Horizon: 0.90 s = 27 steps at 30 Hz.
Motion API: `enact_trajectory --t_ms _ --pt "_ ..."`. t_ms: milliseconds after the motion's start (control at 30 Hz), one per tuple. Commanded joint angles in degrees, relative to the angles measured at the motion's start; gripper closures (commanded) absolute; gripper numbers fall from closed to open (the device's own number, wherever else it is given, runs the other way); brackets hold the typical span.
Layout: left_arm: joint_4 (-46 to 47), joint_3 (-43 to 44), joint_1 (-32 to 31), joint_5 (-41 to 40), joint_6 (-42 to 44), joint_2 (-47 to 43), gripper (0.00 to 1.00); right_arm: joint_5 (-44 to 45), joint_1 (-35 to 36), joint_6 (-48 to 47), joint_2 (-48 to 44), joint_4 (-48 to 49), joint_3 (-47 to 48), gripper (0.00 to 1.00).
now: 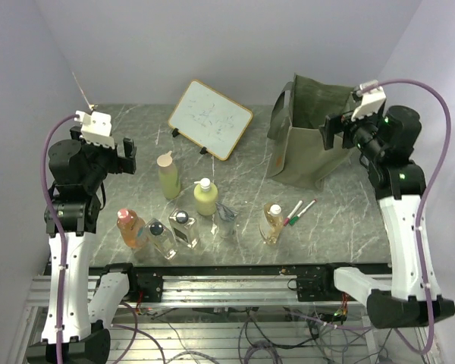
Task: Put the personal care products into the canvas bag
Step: Move the canvas bag to the center of the board.
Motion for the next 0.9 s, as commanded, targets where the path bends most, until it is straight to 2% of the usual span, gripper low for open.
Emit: enact_trajectory --t_ms 0,167,367,500,567,767,800,867 --pt "2.44 -0.10 -0.26 3.34 0.91 0.44 0.01 0.31 3.87 -0.46 5.79 2.01 4.04 0.00" --pt "2.60 -0.68 -0.19 4.30 1.04 1.03 0.01 11.13 15.78 -1.79 13.27 3.71 5.58 0.00" --pt "2.81 -1.49 -0.30 4.82 1.58 1.24 0.01 16.05 18.41 0.28 20.79 5.05 7.26 0.03" --pt "2.96 -1.66 -0.21 5.62 1.68 1.52 0.01 16.99 19.28 0.24 26.15 2.69 10.26 0.11" --pt "3.10 -1.80 -0.28 6.01 1.74 1.53 0.01 15.95 19.31 0.28 27.96 1.56 11.59 0.19" --pt "2.80 -2.36 -0.22 6.36 2.45 1.19 0.01 13.46 20.20 -1.39 30.92 -3.91 15.31 0.54" --pt "2.69 -2.49 -0.21 6.40 2.54 1.20 0.01 13.38 20.19 -1.73 31.03 -5.10 15.57 0.63" --pt "2.59 -2.77 -0.27 6.78 2.85 1.18 0.01 13.04 20.26 -2.43 30.69 -6.87 15.37 0.74"
